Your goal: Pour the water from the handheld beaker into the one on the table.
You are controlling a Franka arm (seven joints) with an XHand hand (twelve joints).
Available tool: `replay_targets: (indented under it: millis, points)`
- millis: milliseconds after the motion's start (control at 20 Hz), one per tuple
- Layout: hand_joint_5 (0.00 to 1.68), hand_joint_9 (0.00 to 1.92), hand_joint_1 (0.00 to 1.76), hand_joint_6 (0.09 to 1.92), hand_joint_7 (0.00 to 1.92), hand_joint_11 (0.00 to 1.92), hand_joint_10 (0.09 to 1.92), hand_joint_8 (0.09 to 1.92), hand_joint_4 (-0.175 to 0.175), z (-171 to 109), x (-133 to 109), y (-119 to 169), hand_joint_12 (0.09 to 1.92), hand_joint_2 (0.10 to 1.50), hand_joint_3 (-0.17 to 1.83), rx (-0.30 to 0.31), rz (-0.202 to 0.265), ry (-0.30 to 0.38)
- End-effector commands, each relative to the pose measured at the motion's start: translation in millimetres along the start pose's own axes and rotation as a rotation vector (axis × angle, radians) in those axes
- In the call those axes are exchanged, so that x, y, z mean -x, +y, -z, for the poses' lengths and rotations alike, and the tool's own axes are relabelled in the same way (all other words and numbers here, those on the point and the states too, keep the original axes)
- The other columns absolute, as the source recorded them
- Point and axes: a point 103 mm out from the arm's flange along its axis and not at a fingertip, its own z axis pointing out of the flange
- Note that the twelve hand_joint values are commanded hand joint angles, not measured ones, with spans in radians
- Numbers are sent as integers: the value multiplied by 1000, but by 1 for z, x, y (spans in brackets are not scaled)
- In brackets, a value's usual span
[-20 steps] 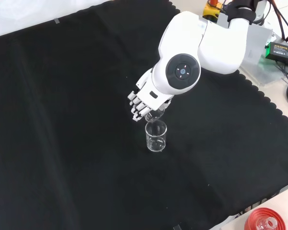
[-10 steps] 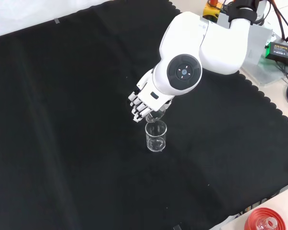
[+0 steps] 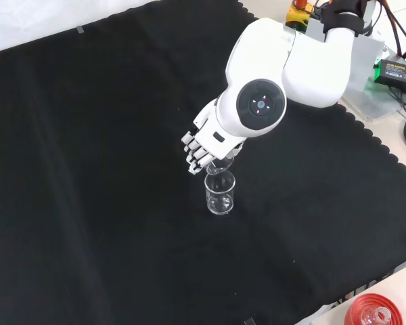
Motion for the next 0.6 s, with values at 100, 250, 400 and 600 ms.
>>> replay_targets:
  millis: [100, 250, 400, 600]
  points:
    - [1469, 1443, 1424, 109, 1572, 1101, 216, 87, -175, 4, -4, 0, 894, 1006, -175, 8, 12, -3]
    - [1469, 1444, 1425, 109, 1572, 1101, 215, 87, -175, 3, -3, 0, 894, 1006, -175, 8, 13, -6]
    - [1469, 1444, 1424, 109, 1572, 1101, 214, 87, -175, 2, -3, 0, 893, 1006, -175, 6, 13, -7]
    - [1469, 1445, 1425, 109, 1572, 1102, 213, 87, -175, 2, -3, -1, 893, 1006, -175, 5, 12, -5]
